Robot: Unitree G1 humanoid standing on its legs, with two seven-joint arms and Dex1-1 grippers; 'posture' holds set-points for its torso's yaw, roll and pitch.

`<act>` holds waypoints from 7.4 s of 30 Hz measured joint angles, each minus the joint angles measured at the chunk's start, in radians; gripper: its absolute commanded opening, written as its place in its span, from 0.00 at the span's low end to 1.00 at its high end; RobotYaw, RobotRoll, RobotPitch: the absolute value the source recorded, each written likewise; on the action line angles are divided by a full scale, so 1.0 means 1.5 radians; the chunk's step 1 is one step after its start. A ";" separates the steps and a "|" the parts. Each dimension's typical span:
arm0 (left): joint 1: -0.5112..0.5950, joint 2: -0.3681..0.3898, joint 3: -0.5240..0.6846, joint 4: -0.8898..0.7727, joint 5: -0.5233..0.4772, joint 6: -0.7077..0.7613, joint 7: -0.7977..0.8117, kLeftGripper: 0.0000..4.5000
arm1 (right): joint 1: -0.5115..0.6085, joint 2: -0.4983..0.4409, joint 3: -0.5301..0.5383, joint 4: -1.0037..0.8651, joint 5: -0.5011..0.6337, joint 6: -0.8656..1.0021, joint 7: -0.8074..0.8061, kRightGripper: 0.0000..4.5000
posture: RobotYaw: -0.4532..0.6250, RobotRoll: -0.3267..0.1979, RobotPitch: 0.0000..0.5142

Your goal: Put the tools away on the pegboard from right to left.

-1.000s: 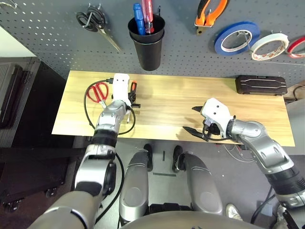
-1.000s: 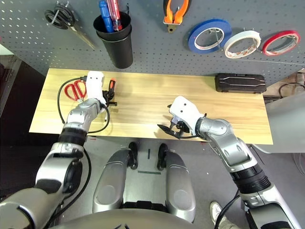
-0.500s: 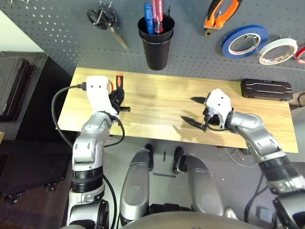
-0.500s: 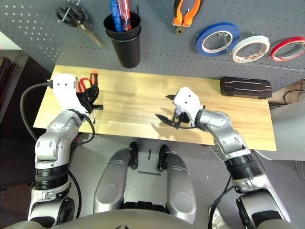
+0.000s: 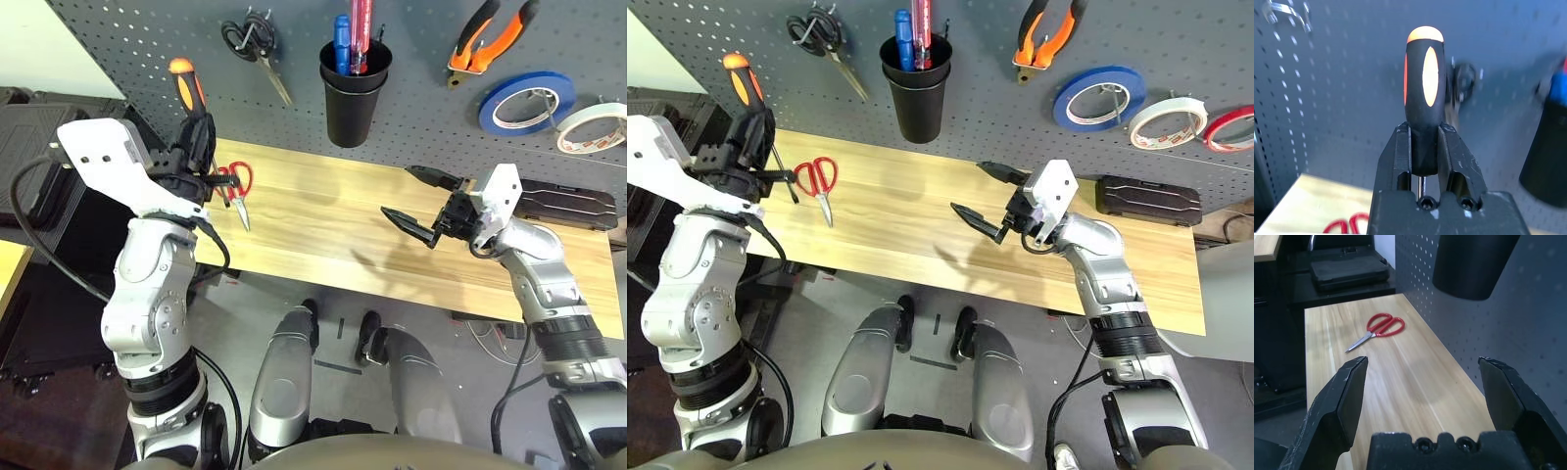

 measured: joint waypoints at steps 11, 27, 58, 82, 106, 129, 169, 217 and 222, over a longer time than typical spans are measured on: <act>-0.110 0.036 0.035 -0.035 -0.108 0.045 0.054 0.13 | 0.004 -0.002 -0.017 -0.044 0.023 0.016 -0.015 1.00 | 0.70 0.62 0.43; -0.294 -0.031 -0.043 0.114 -0.086 -0.074 0.100 0.13 | 0.016 -0.002 -0.046 -0.095 0.043 0.045 -0.050 1.00 | 0.64 0.62 0.43; -0.425 -0.133 -0.101 0.470 -0.021 -0.350 0.054 0.13 | 0.038 0.004 -0.078 -0.218 0.088 0.118 -0.148 1.00 | 0.51 0.62 0.43; -0.402 -0.140 -0.145 0.630 0.060 -0.472 -0.029 0.13 | 0.081 0.003 -0.086 -0.263 0.092 0.130 -0.194 1.00 | 0.46 0.62 0.45; -0.355 -0.069 -0.138 0.396 0.055 -0.330 -0.011 1.00 | 0.059 0.013 -0.067 -0.249 0.082 0.140 -0.193 1.00 | 0.53 0.62 0.49; 0.086 0.184 -0.029 0.048 -0.029 0.089 -0.007 1.00 | 0.039 -0.044 0.055 -0.215 0.024 0.308 -0.118 1.00 | 0.66 0.62 0.61; -0.272 0.123 -0.094 1.084 0.207 -0.344 0.049 1.00 | -0.010 -0.026 0.146 -0.184 -0.121 0.428 -0.147 1.00 | 0.53 0.62 0.77; -0.334 0.129 -0.084 1.255 0.227 -0.356 0.135 0.01 | 0.003 -0.036 0.120 -0.252 -0.117 0.498 -0.175 1.00 | 0.50 0.62 0.76; -0.309 0.121 -0.076 1.217 0.222 -0.358 0.131 0.01 | 0.003 -0.040 0.120 -0.251 -0.117 0.489 -0.172 1.00 | 0.51 0.62 0.76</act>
